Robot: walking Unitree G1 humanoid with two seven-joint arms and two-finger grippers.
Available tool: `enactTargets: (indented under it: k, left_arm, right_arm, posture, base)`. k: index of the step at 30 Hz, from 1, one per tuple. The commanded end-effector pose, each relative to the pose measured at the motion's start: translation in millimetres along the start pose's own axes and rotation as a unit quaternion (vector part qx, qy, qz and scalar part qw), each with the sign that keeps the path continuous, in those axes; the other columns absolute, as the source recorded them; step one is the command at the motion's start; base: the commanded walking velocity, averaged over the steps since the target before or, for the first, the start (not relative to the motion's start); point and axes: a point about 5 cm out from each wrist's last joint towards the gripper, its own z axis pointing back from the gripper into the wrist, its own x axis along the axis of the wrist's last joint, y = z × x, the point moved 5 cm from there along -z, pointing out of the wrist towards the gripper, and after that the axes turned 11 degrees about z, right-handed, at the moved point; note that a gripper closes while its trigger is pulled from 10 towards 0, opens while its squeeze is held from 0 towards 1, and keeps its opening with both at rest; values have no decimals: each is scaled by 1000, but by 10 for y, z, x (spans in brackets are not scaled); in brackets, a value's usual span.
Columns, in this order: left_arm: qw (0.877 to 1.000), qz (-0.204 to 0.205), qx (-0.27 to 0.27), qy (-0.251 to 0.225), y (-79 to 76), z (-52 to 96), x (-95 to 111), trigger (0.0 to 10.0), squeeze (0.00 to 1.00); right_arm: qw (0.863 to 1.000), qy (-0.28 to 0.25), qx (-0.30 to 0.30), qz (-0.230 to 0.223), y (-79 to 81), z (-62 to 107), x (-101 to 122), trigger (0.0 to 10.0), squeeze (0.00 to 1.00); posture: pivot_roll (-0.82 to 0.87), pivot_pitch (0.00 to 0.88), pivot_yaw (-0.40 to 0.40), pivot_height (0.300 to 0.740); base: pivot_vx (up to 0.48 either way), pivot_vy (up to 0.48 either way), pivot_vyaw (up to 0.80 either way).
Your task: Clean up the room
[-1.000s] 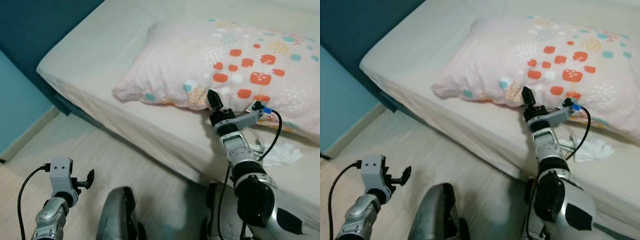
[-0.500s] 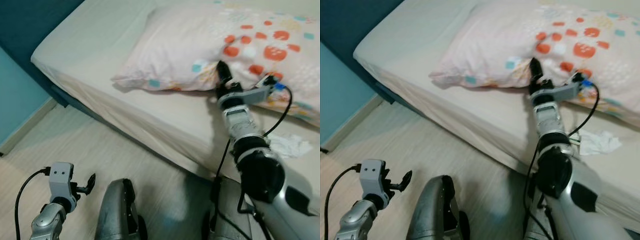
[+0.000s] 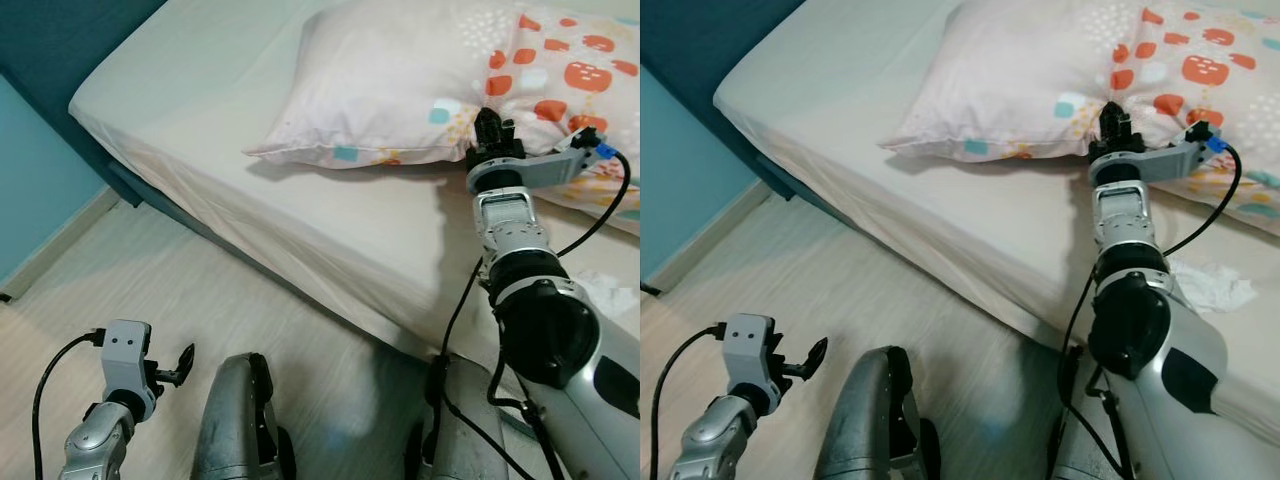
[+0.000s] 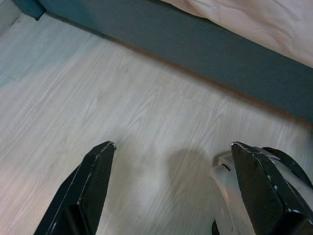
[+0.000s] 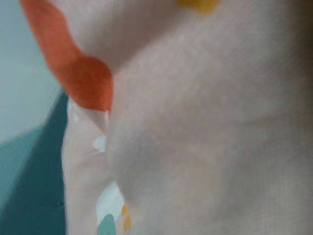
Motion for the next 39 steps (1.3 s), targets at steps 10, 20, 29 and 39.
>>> enactTargets:
  k: [10,20,29,39]
  left_arm:
    - [992,81,74,-62,178,-316,457,10000,0]
    - [984,90,102,-119,207,-619,1141,10000,0]
    - [975,98,87,-179,115,-679,1497,10000,0]
    - [973,109,74,-190,-71,-785,1567,10000,0]
  right_arm:
    - [958,-30,208,196,725,-88,328,0,0]
    - [919,-101,314,216,1127,182,876,0,0]
    - [887,-116,366,258,1398,559,968,0,0]
    - [882,-71,371,283,1469,729,797,0,0]
  posture:
    - [60,258,51,505]
    - [-5,122,56,535]
    - [-52,53,54,565]
    - [-75,9,40,605]
  base:
    - [0,0,0]
    - [-48,0,0]
    - [-257,0,0]
    - [0,0,0]
